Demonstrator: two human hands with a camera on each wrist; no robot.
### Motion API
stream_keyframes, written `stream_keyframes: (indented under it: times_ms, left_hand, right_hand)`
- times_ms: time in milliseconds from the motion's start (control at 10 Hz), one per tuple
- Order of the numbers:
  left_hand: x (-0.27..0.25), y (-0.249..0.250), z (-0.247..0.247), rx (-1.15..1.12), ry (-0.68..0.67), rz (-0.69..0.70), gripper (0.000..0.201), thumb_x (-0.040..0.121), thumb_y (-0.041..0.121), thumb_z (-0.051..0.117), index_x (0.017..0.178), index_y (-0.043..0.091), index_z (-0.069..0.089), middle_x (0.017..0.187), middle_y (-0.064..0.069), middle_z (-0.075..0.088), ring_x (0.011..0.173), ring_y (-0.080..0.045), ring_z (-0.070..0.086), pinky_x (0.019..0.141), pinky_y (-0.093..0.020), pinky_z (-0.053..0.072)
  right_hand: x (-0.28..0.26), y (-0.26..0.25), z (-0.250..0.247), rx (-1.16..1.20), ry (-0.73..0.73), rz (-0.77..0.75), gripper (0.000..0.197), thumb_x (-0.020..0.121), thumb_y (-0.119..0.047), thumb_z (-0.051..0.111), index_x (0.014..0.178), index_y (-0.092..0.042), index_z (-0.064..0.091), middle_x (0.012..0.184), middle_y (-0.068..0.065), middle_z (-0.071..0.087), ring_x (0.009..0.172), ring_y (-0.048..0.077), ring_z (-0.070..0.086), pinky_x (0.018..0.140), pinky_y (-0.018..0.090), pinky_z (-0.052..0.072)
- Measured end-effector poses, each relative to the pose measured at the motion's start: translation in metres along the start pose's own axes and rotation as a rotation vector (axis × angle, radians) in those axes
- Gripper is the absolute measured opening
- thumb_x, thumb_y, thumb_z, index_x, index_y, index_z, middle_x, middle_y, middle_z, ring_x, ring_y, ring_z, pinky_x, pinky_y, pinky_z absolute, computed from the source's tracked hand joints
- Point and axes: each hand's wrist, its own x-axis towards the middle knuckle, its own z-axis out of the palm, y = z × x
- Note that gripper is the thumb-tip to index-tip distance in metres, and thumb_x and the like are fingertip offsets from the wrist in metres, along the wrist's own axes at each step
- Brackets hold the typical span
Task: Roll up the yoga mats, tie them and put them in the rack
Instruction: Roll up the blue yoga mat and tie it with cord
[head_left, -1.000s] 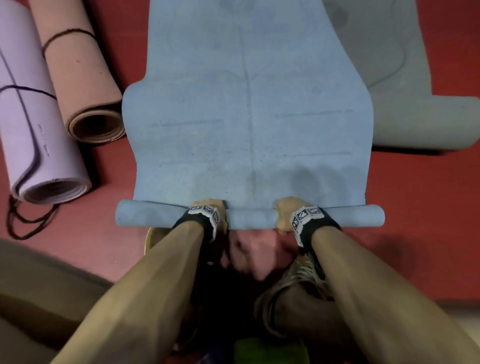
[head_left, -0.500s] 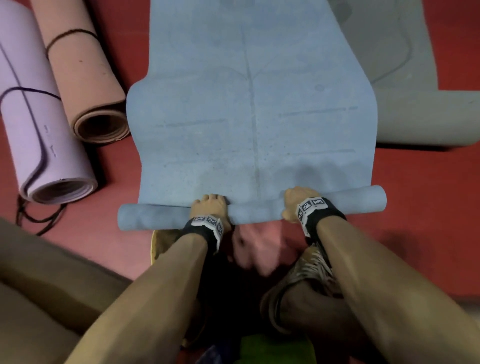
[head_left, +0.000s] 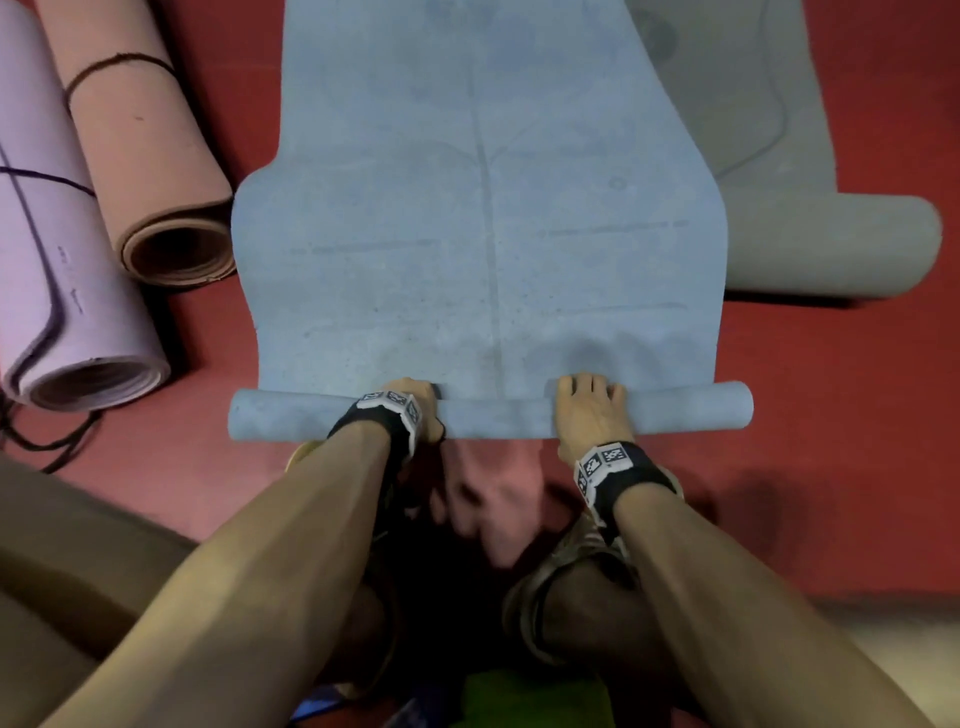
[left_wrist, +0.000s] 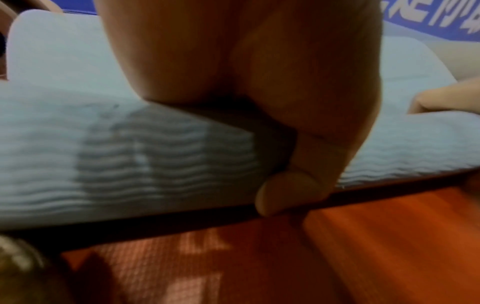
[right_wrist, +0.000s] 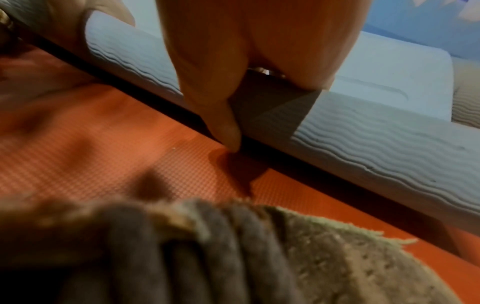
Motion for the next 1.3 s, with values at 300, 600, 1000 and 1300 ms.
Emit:
stream_keyframes:
  times_ms: [300, 600, 1000, 1300]
  left_hand:
    - [-0.011, 0.006, 0.023, 0.109, 0.232, -0.041, 0.038, 0.086, 0.023, 0.061, 0.122, 0.013, 0.053, 0.128, -0.006, 0.056, 0.12, -0.025, 0.051, 0.1, -0.038, 0.036]
    - [-0.008, 0.009, 0.034, 0.089, 0.341, -0.022, 0.039, 0.084, 0.027, 0.06, 0.121, 0.017, 0.055, 0.121, -0.002, 0.059, 0.116, -0.023, 0.052, 0.104, -0.037, 0.029]
    - [0.015, -0.001, -0.005, -0.149, 0.01, -0.017, 0.04, 0.086, 0.027, 0.068, 0.122, 0.013, 0.063, 0.123, -0.009, 0.064, 0.113, -0.028, 0.061, 0.084, -0.033, 0.044]
    - [-0.014, 0.01, 0.043, 0.003, 0.478, -0.136, 0.047, 0.079, 0.022, 0.063, 0.123, 0.011, 0.049, 0.121, -0.008, 0.049, 0.113, -0.029, 0.046, 0.101, -0.045, 0.033]
  right_hand:
    - [0.03, 0.004, -0.009, 0.09, -0.142, -0.07, 0.043, 0.083, -0.026, 0.061, 0.124, -0.014, 0.056, 0.124, 0.01, 0.061, 0.116, 0.029, 0.057, 0.098, 0.037, 0.038]
    - [0.04, 0.01, -0.021, 0.153, -0.26, -0.068, 0.04, 0.078, -0.028, 0.062, 0.118, -0.021, 0.062, 0.121, 0.006, 0.064, 0.109, 0.029, 0.061, 0.091, 0.033, 0.047]
    - [0.021, -0.001, -0.004, 0.081, -0.003, 0.051, 0.046, 0.079, -0.023, 0.062, 0.121, -0.01, 0.051, 0.121, 0.009, 0.059, 0.114, 0.028, 0.054, 0.096, 0.04, 0.036]
    - [0.061, 0.01, -0.035, 0.154, -0.288, -0.069, 0.037, 0.085, -0.026, 0.055, 0.121, -0.024, 0.065, 0.124, 0.006, 0.066, 0.112, 0.03, 0.062, 0.093, 0.035, 0.046]
